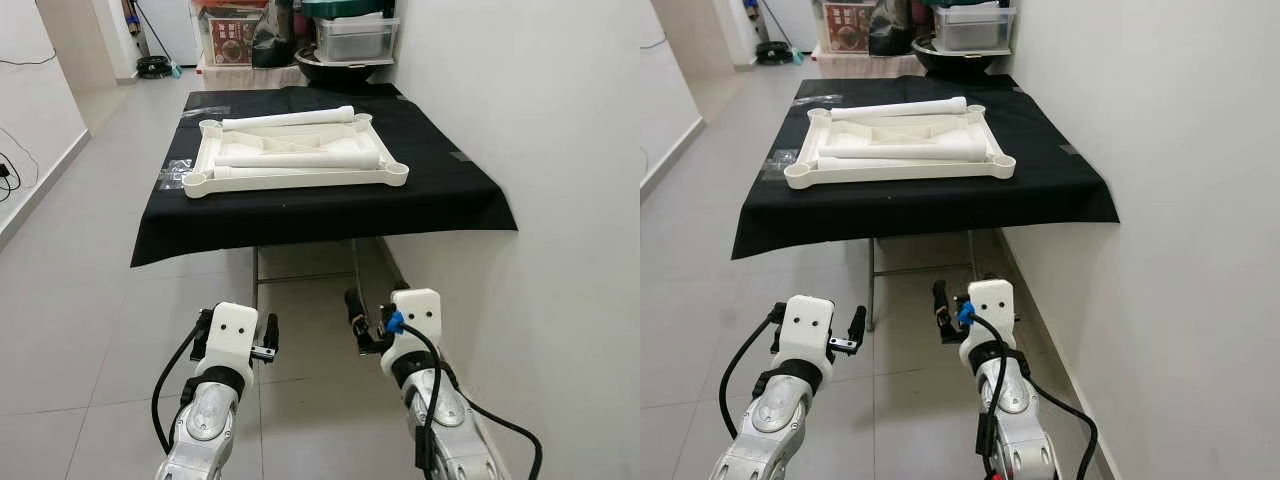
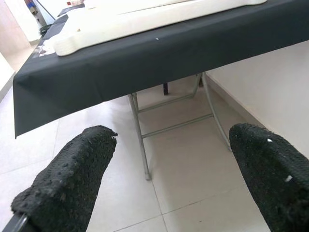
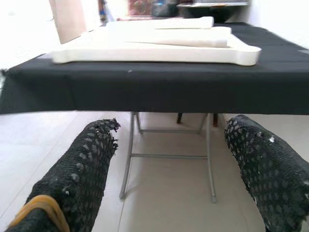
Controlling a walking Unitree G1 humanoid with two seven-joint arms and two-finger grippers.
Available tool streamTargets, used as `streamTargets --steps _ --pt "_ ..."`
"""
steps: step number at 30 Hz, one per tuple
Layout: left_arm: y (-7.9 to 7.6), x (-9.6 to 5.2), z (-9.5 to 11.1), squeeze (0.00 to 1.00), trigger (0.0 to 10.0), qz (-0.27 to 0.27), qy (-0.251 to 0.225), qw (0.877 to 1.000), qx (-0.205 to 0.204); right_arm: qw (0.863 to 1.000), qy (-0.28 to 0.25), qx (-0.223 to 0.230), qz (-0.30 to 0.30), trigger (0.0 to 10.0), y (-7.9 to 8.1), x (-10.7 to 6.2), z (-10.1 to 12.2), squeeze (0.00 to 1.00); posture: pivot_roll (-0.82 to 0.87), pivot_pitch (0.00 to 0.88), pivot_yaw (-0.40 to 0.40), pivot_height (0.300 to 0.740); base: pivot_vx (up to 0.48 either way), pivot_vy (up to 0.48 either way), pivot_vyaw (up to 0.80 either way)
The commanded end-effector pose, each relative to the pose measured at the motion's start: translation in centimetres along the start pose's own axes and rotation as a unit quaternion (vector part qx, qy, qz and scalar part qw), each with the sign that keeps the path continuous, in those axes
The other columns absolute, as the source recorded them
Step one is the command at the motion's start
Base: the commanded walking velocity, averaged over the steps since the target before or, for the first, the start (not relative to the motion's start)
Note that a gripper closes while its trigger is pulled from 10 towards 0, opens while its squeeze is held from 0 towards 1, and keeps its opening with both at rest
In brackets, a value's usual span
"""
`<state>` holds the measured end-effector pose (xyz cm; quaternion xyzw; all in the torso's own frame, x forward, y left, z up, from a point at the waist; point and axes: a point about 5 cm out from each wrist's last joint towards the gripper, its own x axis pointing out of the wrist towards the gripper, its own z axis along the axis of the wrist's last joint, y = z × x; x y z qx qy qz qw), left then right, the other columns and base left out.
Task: Building children table
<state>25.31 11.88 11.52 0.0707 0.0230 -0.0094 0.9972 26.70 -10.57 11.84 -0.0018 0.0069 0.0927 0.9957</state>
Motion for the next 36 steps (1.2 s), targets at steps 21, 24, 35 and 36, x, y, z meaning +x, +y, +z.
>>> streamTargets --steps 21,24,35,36 --pt "0.0 0.0 -0.2 0.00 10.0 0.000 0.002 1.000 0.003 1.000 -0.003 0.021 0.004 10.0 0.0 0.0 -0.3 0.00 0.03 0.000 -0.057 0.740 0.000 0.000 0.07" --pt "0.1 -0.1 0.6 0.00 10.0 0.005 -0.024 1.000 0.000 1.000 -0.022 0.009 0.011 10.0 0.2 0.0 0.4 0.00 0.03 0.000 -0.057 0.740 0.000 0.000 0.00" --pt "-0.1 -0.6 2.1 0.00 10.0 -0.006 -0.060 0.998 0.000 0.997 -0.074 -0.019 0.021 10.0 1.0 0.0 2.6 0.00 0.03 0.000 -0.052 0.740 0.000 0.000 0.00" --pt "-0.2 -0.6 2.2 0.00 10.0 -0.013 -0.063 0.998 -0.001 0.996 -0.086 -0.019 0.019 10.0 1.0 0.2 3.3 0.00 0.03 0.000 -0.050 0.740 0.000 0.000 0.00"
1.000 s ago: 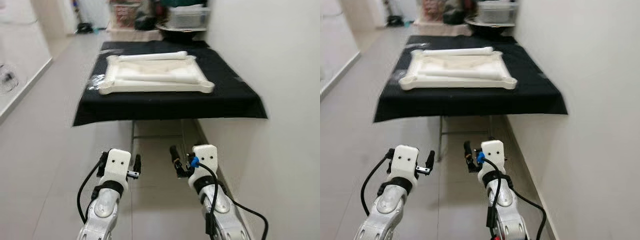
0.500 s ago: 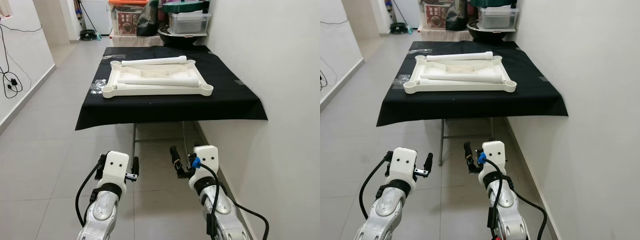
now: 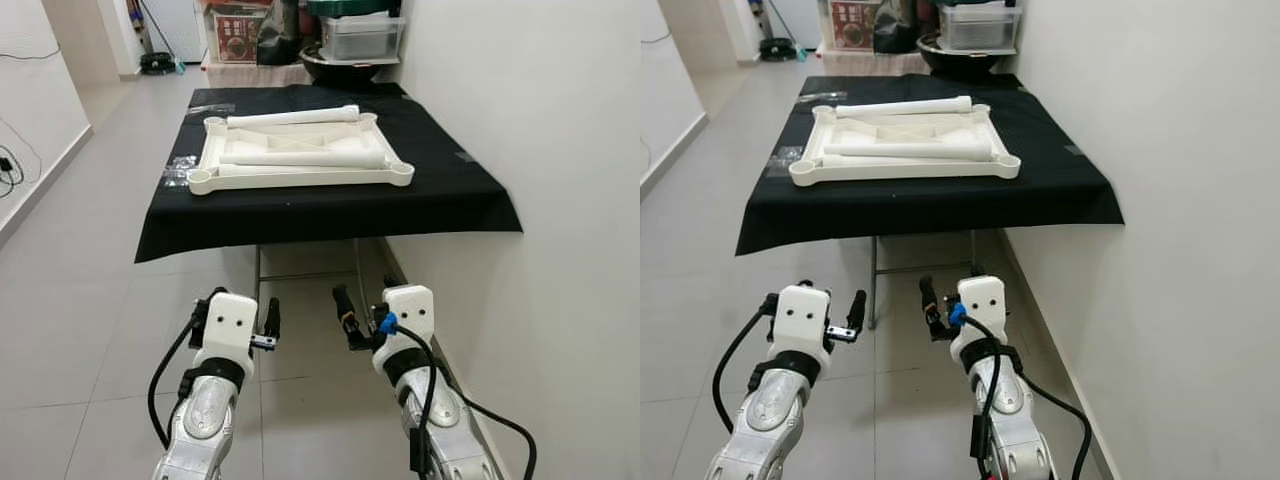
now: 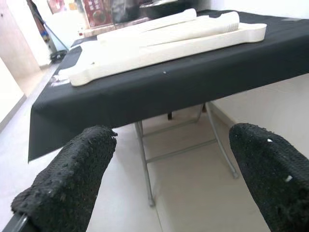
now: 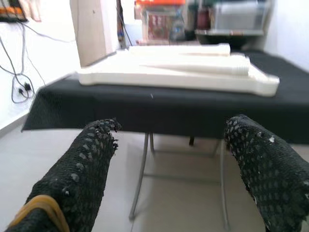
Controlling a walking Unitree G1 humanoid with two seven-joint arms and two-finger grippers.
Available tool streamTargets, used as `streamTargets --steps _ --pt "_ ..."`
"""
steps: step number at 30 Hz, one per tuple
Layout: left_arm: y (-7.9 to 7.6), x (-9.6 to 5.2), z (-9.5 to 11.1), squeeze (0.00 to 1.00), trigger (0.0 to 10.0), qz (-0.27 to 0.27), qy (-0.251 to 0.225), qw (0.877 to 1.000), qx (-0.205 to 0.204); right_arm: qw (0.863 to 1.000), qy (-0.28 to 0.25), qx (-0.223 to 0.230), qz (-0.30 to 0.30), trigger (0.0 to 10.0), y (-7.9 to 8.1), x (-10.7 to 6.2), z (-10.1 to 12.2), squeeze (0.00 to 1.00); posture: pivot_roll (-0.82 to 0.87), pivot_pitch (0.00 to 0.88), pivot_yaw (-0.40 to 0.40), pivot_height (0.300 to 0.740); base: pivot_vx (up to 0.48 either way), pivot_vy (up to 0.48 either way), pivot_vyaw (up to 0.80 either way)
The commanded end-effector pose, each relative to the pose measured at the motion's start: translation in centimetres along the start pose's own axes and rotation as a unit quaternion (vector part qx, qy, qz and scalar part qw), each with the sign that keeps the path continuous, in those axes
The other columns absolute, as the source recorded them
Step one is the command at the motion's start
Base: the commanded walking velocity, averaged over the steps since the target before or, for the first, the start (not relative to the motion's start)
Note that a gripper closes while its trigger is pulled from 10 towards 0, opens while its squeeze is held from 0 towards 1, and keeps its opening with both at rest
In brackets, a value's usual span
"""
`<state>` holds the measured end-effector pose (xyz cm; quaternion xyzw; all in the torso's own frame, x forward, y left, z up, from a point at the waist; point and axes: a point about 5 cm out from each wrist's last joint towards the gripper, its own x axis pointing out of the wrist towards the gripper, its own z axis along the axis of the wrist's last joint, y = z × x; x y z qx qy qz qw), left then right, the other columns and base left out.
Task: Building children table
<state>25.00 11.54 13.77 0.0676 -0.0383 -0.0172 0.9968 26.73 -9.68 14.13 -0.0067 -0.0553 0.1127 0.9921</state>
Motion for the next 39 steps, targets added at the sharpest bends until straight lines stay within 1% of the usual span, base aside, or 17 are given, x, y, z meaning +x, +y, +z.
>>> streamTargets --steps 1,5,6,10,15,17,23,39 --pt "-0.4 -0.2 0.1 0.00 10.0 -0.016 -0.004 1.000 -0.002 0.999 -0.033 -0.008 -0.004 10.0 0.0 0.6 1.5 0.00 0.03 0.000 -0.050 0.740 0.000 0.000 0.00" --pt "-0.6 -0.1 0.3 0.00 10.0 -0.021 -0.010 1.000 0.000 0.999 -0.043 -0.012 -0.004 10.0 -0.1 0.9 1.9 0.00 0.03 0.000 -0.050 0.740 0.000 0.000 0.00" --pt "-0.7 -0.2 0.5 0.00 10.0 -0.025 -0.015 1.000 0.006 0.999 -0.042 -0.014 -0.002 10.0 -0.1 0.8 1.8 0.00 0.03 0.000 -0.054 0.740 0.000 0.000 0.00" --pt "-0.9 -0.3 0.6 0.00 10.0 -0.030 -0.018 0.999 0.007 0.999 -0.034 -0.019 0.005 10.0 -0.1 0.4 1.3 0.00 0.03 0.000 -0.055 0.740 0.000 0.000 0.00" --pt "-1.0 -0.5 0.3 0.00 10.0 -0.036 -0.010 0.999 -0.002 1.000 -0.014 -0.016 0.006 10.0 0.4 -0.5 0.3 0.00 0.03 0.000 -0.049 0.740 0.000 0.000 0.00" --pt "-1.0 -0.5 0.3 0.00 10.0 -0.037 -0.011 0.999 0.007 1.000 -0.011 -0.017 0.006 10.0 0.5 -0.6 0.2 0.00 0.03 0.000 -0.046 0.740 0.000 0.000 0.00" --pt "-1.0 -0.5 0.2 0.00 10.0 -0.039 -0.008 0.999 0.009 1.000 -0.007 -0.017 0.003 10.0 0.3 -0.5 0.0 0.00 0.03 0.000 -0.046 0.740 0.000 0.000 0.00" --pt "-0.8 -0.4 -0.1 0.00 10.0 -0.038 0.000 0.999 0.008 1.000 -0.002 -0.014 -0.004 10.0 0.1 -0.5 -0.2 0.00 0.03 0.000 -0.043 0.740 0.267 0.000 0.00"
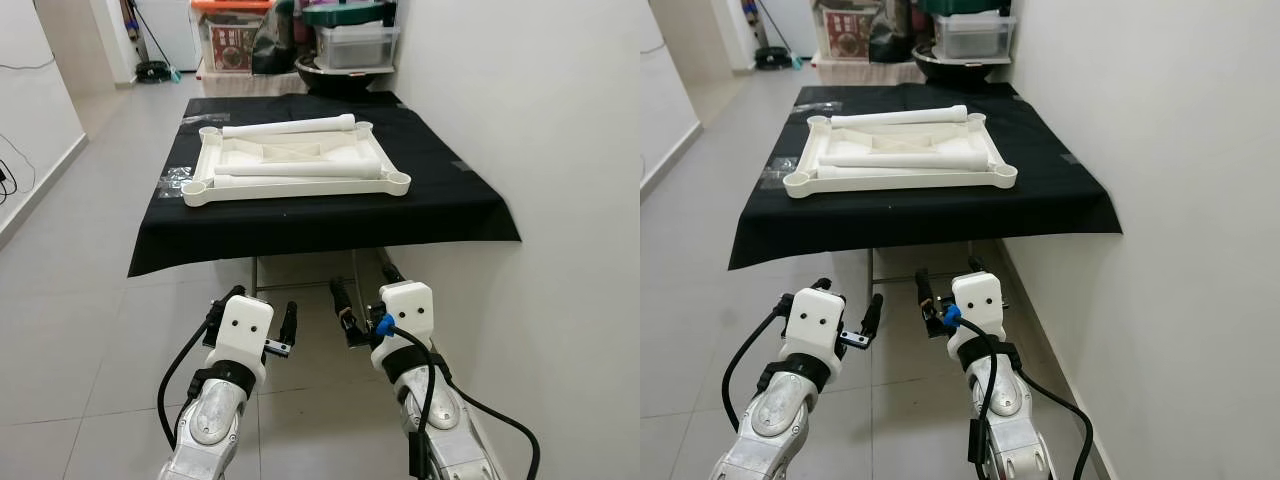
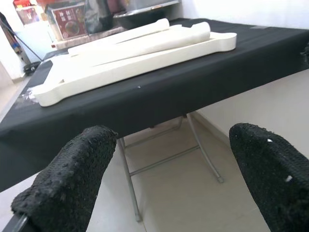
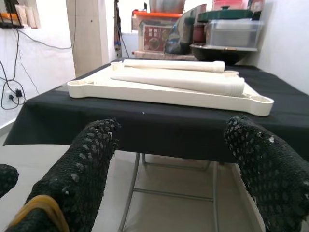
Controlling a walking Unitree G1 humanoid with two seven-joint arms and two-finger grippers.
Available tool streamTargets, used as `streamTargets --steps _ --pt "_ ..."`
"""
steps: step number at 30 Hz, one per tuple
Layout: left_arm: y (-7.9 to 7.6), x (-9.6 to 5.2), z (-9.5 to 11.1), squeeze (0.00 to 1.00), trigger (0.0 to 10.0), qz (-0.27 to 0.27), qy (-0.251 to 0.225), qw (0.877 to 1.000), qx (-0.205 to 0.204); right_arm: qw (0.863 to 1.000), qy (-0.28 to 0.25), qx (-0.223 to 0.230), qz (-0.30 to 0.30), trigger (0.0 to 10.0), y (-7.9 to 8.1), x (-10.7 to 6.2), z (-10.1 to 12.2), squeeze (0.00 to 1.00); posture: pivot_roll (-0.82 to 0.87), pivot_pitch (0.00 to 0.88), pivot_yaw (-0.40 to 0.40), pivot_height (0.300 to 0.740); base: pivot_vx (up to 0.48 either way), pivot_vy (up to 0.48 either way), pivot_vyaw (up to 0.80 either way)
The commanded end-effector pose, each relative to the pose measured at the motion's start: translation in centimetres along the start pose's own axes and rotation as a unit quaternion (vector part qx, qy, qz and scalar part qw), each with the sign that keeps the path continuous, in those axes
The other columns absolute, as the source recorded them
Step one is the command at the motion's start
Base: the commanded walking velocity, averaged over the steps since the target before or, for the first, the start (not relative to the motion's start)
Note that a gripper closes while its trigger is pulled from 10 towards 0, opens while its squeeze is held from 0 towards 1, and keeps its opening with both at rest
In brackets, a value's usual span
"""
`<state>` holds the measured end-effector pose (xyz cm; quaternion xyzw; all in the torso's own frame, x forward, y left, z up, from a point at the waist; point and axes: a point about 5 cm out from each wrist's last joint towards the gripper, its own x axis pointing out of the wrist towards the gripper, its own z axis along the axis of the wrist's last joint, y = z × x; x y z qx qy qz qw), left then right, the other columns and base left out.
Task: Building children table
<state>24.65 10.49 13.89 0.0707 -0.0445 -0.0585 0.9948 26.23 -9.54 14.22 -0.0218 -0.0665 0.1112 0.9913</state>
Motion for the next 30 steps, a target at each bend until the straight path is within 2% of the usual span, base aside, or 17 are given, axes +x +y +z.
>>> streamTargets --steps 1,30 --pt "0.27 -0.12 -0.47 0.00 10.0 0.004 0.011 1.000 0.004 1.000 0.008 0.002 -0.004 10.0 -0.13 -0.03 -0.39 0.00 0.03 0.000 -0.042 0.740 0.266 0.000 0.00" --pt "0.18 0.00 -0.75 0.00 10.0 0.005 0.022 1.000 -0.008 1.000 0.010 -0.002 -0.003 10.0 -0.24 0.05 -0.52 0.00 0.03 0.000 -0.047 0.740 0.283 0.000 0.00"
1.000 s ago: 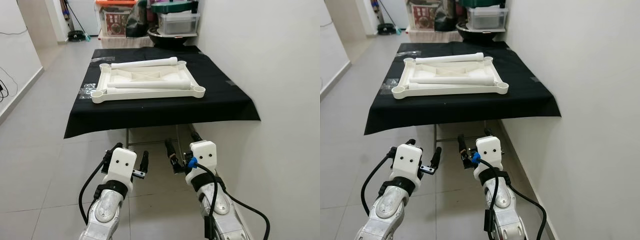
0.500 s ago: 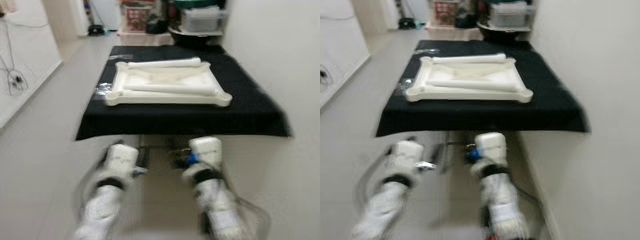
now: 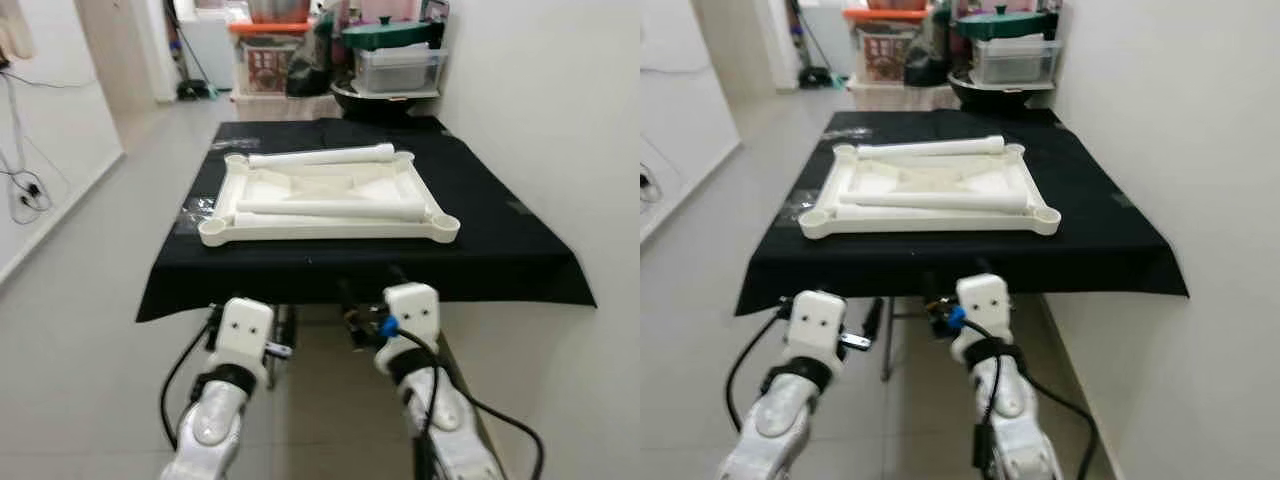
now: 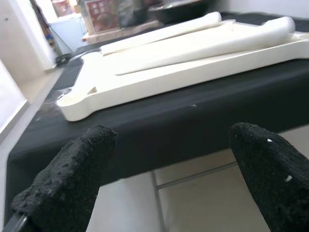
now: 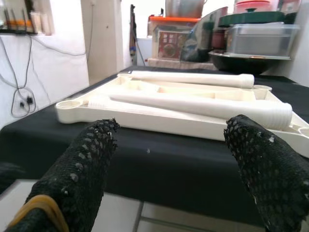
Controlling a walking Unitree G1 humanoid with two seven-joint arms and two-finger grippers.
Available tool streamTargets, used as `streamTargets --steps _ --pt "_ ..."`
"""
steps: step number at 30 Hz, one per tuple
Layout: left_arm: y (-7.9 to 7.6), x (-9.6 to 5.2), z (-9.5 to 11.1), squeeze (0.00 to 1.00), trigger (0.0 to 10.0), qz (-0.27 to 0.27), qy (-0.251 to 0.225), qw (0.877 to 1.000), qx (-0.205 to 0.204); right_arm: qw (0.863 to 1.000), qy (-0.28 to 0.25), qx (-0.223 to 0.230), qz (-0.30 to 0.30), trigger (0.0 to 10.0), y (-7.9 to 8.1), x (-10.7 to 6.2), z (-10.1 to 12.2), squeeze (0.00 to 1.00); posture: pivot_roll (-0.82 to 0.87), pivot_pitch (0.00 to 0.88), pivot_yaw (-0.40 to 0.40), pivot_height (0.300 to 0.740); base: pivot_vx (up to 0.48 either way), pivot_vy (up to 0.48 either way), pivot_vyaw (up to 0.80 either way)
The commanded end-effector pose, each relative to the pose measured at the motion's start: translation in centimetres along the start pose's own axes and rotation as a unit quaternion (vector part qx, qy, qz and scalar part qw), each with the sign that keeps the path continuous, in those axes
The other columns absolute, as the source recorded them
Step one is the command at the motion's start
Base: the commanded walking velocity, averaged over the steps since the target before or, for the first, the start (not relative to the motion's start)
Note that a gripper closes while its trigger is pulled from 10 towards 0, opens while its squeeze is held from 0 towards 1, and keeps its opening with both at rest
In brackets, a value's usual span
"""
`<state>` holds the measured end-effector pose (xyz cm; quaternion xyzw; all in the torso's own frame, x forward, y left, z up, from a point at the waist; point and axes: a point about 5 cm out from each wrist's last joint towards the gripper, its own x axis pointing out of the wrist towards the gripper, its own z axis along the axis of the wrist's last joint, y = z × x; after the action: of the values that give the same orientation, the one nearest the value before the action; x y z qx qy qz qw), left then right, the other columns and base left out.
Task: Building children table
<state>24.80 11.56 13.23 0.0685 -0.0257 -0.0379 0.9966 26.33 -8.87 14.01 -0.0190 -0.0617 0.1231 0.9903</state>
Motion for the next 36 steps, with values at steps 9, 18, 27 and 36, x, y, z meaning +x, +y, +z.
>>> streamTargets --steps 9,18,27,36 --pt "-0.7 0.1 0.2 0.00 10.0 -0.012 -0.002 1.000 -0.007 0.999 -0.008 -0.037 -0.023 10.0 -2.0 1.0 0.5 0.00 0.03 0.000 -0.051 0.740 0.301 0.000 0.00" --pt "-0.8 0.1 0.1 0.00 10.0 -0.014 0.000 1.000 -0.007 0.995 0.000 -0.099 -0.024 10.0 -4.5 3.6 1.8 0.00 0.03 0.000 -0.055 0.740 0.308 0.000 0.00" --pt "-1.0 0.1 0.1 0.00 10.0 -0.015 0.001 1.000 -0.007 0.992 -0.018 -0.121 0.025 10.0 -5.2 6.2 3.7 0.00 0.03 0.000 -0.060 0.740 0.310 0.000 0.00" --pt "-1.5 0.2 -0.2 0.00 10.0 -0.025 0.011 0.999 -0.031 0.954 0.108 -0.177 0.217 10.0 -5.0 10.4 4.8 0.00 0.03 0.000 -0.073 0.740 0.195 0.000 0.00"
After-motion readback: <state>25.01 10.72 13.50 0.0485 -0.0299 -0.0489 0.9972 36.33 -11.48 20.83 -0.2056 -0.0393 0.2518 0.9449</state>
